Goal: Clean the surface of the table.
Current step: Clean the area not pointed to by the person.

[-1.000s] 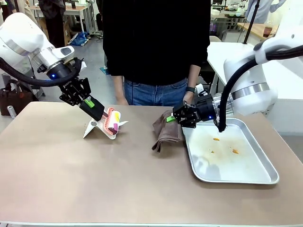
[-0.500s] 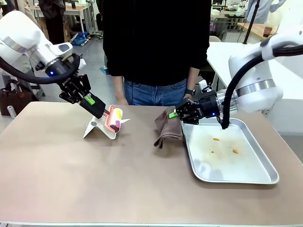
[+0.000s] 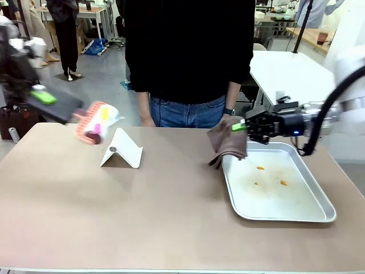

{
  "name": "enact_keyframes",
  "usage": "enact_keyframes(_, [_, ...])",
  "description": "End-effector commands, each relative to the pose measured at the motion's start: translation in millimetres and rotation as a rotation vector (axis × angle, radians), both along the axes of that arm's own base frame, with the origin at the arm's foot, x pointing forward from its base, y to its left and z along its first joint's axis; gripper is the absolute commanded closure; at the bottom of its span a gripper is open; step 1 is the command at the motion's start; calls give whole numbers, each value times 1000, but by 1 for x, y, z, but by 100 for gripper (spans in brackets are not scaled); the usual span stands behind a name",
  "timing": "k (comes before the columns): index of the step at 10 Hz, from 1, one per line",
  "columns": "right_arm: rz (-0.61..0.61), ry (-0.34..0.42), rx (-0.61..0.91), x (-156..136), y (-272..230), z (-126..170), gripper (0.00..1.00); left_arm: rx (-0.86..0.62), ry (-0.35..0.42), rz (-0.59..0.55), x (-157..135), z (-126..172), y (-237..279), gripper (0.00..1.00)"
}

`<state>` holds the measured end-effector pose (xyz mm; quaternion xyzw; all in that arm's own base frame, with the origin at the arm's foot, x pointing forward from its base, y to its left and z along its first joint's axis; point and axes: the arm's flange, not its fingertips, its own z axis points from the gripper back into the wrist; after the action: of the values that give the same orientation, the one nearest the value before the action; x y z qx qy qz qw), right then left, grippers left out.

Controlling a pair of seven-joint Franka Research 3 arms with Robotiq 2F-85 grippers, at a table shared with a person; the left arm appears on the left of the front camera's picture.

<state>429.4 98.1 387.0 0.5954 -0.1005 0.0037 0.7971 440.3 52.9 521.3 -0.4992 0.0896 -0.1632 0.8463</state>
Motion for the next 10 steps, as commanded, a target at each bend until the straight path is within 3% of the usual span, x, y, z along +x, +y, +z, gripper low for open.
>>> enact_keyframes(1, [18,-15,76,-24,-32,9,88,-125,25,0,-25,-15,48,78])
enact_keyframes(3, [4,-10,140,-31,-55,10,88,-92,66,53,-36,-41,73,78])
enact_keyframes(4, [-8,-31,176,-35,-63,10,88,-97,126,32,-34,-56,81,78])
enact_keyframes(5, [-18,-21,156,-33,-55,5,88,-122,201,80,-27,-70,86,78])
enact_keyframes(6, [-7,-1,141,-31,-57,13,88,-96,94,59,-44,-44,87,78])
enact_keyframes(10, [-7,-1,141,-31,-57,13,88,-96,94,59,-44,-44,87,78])
